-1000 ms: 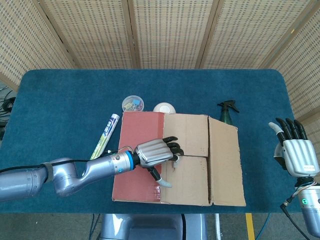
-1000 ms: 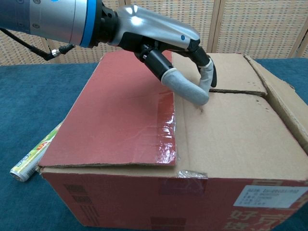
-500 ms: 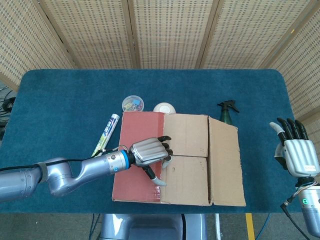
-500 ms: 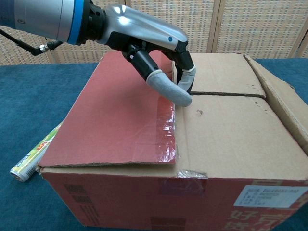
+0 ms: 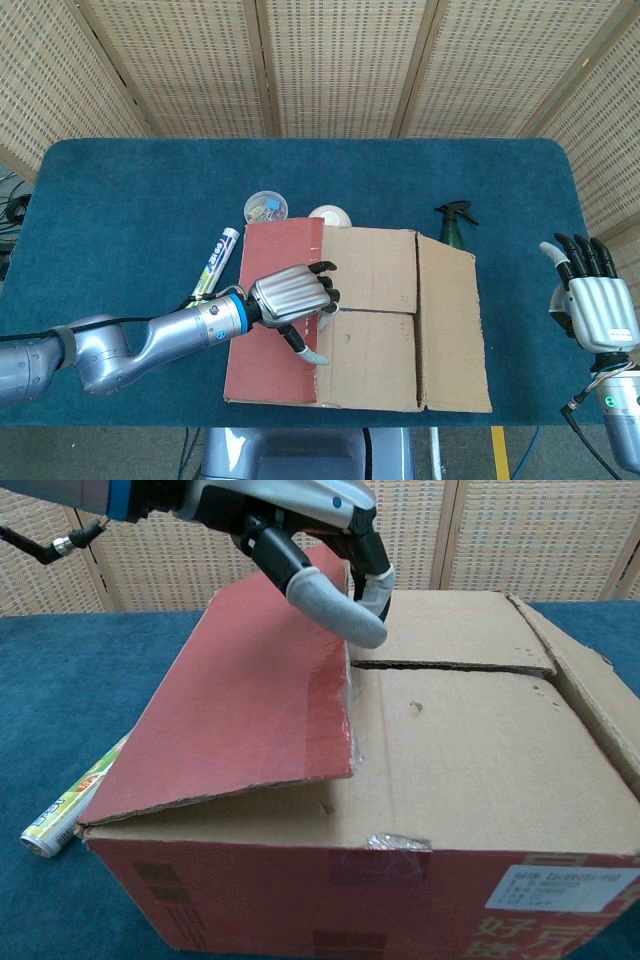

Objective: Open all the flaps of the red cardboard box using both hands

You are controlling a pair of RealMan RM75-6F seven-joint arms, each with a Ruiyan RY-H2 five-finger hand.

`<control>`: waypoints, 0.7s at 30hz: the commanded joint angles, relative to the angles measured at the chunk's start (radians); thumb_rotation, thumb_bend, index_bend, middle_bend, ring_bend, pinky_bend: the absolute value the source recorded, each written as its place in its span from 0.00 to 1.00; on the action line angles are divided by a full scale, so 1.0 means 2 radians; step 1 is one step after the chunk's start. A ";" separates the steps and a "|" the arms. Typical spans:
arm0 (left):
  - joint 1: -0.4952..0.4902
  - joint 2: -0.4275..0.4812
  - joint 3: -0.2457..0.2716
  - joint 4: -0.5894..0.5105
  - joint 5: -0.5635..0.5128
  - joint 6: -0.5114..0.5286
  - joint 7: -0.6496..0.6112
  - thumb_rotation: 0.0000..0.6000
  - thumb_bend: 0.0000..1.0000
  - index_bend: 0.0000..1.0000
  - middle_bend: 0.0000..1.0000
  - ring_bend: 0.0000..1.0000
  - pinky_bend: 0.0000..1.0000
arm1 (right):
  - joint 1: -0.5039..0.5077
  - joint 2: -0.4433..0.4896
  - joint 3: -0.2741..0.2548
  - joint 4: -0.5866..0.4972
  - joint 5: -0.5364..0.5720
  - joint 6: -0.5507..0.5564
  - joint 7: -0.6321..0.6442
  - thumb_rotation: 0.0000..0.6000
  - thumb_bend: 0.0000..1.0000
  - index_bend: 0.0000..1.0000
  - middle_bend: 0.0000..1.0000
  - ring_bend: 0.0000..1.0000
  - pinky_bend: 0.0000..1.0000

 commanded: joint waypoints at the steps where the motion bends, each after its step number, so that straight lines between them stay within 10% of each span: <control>1: 0.006 0.019 -0.003 -0.011 0.004 0.007 -0.003 0.31 0.13 0.56 0.39 0.30 0.08 | 0.001 -0.001 0.001 0.000 0.000 -0.002 0.000 1.00 0.90 0.15 0.09 0.00 0.01; 21: 0.068 0.138 -0.002 -0.060 0.082 0.065 -0.087 0.32 0.12 0.57 0.39 0.30 0.08 | 0.007 -0.005 0.005 0.002 0.004 -0.015 -0.001 1.00 0.90 0.15 0.09 0.00 0.01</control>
